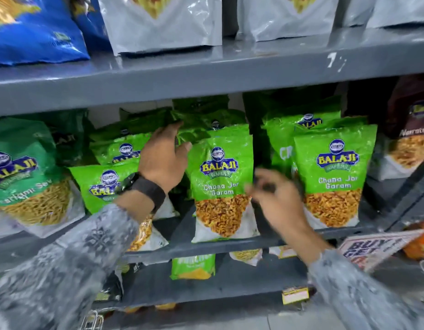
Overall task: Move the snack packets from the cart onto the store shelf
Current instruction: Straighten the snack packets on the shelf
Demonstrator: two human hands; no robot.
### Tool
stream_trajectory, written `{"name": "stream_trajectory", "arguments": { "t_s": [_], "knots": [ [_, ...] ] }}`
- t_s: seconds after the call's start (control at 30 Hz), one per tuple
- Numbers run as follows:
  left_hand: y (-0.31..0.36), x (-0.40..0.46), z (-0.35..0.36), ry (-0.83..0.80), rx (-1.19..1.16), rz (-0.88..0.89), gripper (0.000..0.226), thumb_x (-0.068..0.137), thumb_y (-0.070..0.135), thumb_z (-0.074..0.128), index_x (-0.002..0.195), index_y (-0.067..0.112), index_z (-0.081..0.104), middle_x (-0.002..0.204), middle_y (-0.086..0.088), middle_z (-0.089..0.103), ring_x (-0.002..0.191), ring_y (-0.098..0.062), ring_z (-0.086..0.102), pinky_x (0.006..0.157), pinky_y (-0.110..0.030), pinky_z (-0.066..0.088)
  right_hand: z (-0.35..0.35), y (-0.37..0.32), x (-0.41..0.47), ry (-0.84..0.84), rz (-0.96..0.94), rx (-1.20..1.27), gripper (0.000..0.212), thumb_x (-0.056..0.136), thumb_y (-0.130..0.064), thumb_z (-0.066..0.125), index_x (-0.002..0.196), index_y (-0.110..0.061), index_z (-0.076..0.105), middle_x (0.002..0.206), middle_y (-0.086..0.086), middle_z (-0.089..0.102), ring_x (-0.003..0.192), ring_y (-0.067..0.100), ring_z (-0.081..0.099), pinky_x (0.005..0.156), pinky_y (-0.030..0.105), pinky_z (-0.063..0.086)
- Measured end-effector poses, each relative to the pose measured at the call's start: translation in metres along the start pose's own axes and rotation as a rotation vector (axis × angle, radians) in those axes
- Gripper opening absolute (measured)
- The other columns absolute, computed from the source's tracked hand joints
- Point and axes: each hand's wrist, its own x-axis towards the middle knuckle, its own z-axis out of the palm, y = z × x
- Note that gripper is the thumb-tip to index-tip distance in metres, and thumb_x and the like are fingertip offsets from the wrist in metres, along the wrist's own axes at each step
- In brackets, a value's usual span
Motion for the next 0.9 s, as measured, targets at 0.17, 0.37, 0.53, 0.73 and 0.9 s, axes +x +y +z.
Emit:
{"name": "stream_trajectory", "arguments": {
  "t_s": [0.17, 0.37, 0.53, 0.73, 0.9],
  "knots": [
    [0.007, 0.016, -0.009, -0.068, -0.109, -0.160, 0.025, 0.088, 0.020, 0.066, 0.112, 0.025, 0.074, 0.103, -0.003, 0.078, 0.101, -0.023, 0.071, 0.088, -0.031, 0.055, 0.000, -0.056, 0.083, 0.074, 0.015, 0.121, 0.023, 0.076, -0.028, 0.083, 0.068, -0.012, 0.068, 0.087, 0.014, 0.077, 0.082, 0.015, 0.061, 0.093, 0.043, 0.055],
    [0.015, 0.022, -0.009, -0.117, 0.002, -0.069, 0.030, 0.086, 0.017, 0.067, 0.113, 0.029, 0.073, 0.095, 0.007, 0.078, 0.098, -0.012, 0.072, 0.082, -0.022, 0.052, 0.003, -0.050, 0.082, 0.156, -0.008, 0.005, 0.025, 0.078, -0.028, 0.083, 0.063, -0.026, 0.064, 0.072, -0.006, 0.070, 0.077, 0.017, 0.064, 0.086, 0.041, 0.056],
    [-0.035, 0.004, -0.053, 0.084, 0.003, 0.033, 0.029, 0.088, 0.025, 0.062, 0.114, 0.031, 0.074, 0.106, 0.002, 0.079, 0.099, -0.019, 0.074, 0.089, -0.034, 0.057, 0.015, -0.044, 0.026, 0.383, -0.173, -0.003, 0.023, 0.083, -0.034, 0.072, 0.106, -0.031, 0.068, 0.073, -0.007, 0.067, 0.075, 0.017, 0.068, 0.074, 0.038, 0.053],
    [-0.139, -0.029, -0.101, -0.076, -0.174, -0.209, 0.041, 0.091, 0.020, 0.068, 0.131, 0.016, 0.061, 0.117, -0.008, 0.069, 0.104, -0.024, 0.065, 0.098, -0.043, 0.052, 0.136, -0.033, -0.082, -0.341, -0.188, -0.251, 0.034, 0.076, -0.026, 0.070, 0.110, -0.028, 0.072, 0.101, -0.004, 0.078, 0.093, 0.019, 0.073, 0.082, 0.038, 0.057],
    [-0.171, -0.028, -0.104, -0.200, -0.328, -0.199, 0.034, 0.090, 0.011, 0.068, 0.123, 0.010, 0.066, 0.110, -0.012, 0.073, 0.096, -0.016, 0.064, 0.102, -0.043, 0.051, 0.191, -0.013, -0.087, -0.473, -0.061, -0.453, 0.047, 0.074, -0.053, 0.080, 0.110, -0.028, 0.061, 0.115, 0.000, 0.060, 0.106, 0.033, 0.064, 0.082, 0.040, 0.051]
  ]
}}
